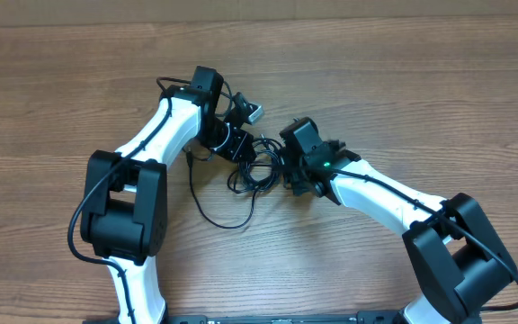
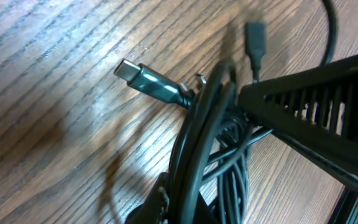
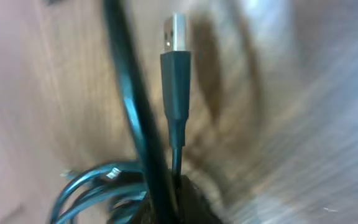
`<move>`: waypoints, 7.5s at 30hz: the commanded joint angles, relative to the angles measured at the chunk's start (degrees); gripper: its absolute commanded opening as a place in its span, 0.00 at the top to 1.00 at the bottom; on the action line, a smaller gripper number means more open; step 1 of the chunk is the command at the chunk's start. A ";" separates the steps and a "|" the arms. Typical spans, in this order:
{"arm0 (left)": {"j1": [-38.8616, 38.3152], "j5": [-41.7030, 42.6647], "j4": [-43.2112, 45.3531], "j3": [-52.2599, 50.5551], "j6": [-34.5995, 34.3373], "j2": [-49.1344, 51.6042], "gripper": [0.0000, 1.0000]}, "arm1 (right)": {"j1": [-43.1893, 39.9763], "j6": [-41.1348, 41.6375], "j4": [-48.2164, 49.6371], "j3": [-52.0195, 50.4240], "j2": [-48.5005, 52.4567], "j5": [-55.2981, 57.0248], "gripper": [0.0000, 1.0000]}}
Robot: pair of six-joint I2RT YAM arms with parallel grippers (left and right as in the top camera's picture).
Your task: Untangle cables
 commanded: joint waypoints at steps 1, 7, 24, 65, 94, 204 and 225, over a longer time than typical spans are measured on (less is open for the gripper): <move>-0.11 3.21 0.50 1.62 1.09 -2.01 0.96 | 0.33 -9.53 1.01 1.75 -0.28 -3.48 0.96; -0.09 3.30 0.98 1.62 0.57 -2.01 0.96 | 1.81 -9.51 -0.72 2.29 -0.02 -1.88 0.96; 0.48 5.18 2.62 1.62 -9.64 -2.01 0.96 | 5.86 -34.88 -1.95 3.19 -4.20 6.45 0.83; 0.42 5.73 4.81 1.62 -52.15 -1.99 0.96 | 7.41 -40.15 -9.60 1.79 -11.08 -8.83 0.54; 0.33 12.70 4.48 1.62 -52.13 -1.99 0.96 | 13.75 -29.53 -7.17 1.77 -5.62 19.17 0.68; 0.31 26.18 -9.18 1.62 30.01 -1.99 0.96 | -20.65 -40.15 -11.34 1.77 -6.78 -21.86 0.43; 0.33 27.67 -9.20 1.62 30.03 -1.99 0.96 | -19.02 -40.22 -10.86 1.77 -6.47 -18.80 0.74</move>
